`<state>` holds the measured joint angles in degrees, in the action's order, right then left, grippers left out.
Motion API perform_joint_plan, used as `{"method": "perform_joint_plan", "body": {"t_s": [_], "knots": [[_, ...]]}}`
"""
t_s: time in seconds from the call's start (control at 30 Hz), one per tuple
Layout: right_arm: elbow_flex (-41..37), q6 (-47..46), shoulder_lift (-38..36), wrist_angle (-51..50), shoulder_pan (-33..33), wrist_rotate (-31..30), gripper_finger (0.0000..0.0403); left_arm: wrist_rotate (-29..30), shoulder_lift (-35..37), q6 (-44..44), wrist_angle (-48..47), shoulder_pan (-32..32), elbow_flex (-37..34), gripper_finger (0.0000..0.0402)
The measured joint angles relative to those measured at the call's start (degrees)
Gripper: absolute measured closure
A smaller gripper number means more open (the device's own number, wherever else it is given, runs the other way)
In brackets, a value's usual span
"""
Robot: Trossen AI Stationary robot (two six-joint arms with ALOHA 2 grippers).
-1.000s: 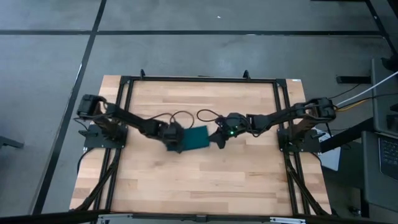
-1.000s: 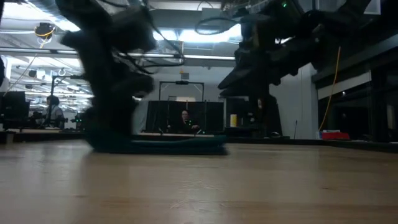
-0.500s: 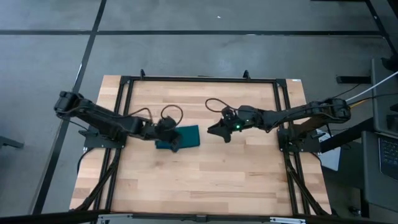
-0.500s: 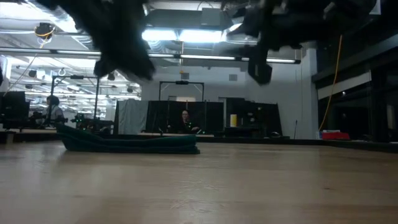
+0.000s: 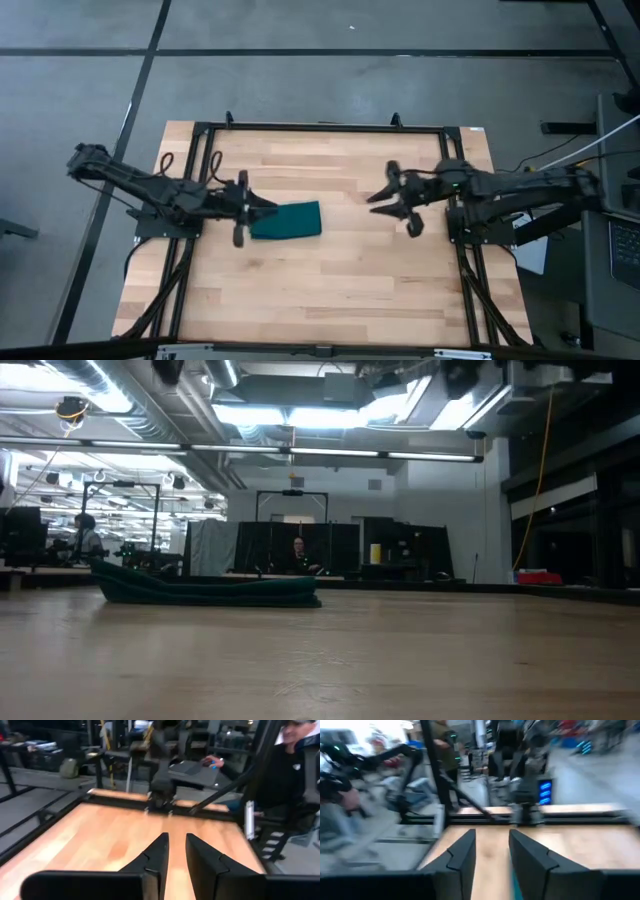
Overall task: Fold microfiber towels
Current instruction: Return To Home Position
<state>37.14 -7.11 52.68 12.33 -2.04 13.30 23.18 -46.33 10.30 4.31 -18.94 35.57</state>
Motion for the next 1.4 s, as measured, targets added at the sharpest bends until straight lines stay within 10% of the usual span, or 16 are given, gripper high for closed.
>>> {"method": "perform_joint_plan", "body": {"t_s": [0.33,0.6,1.4], "knots": [[-25.0,6.7,-26.2,6.9,5.2,-8.4,0.0345,-6.5,13.1,-5.3,14.7,12.0,-21.9,0.0362],[-36.3,9.0,-36.2,5.8,11.7,-2.1,0.0344,-15.7,15.1,-6.0,27.9,22.0,-35.1,0.0366],[-36.3,7.6,-37.2,-0.9,18.8,2.6,0.0362,-8.7,15.0,-5.1,21.2,22.8,-35.1,0.0366]]}}
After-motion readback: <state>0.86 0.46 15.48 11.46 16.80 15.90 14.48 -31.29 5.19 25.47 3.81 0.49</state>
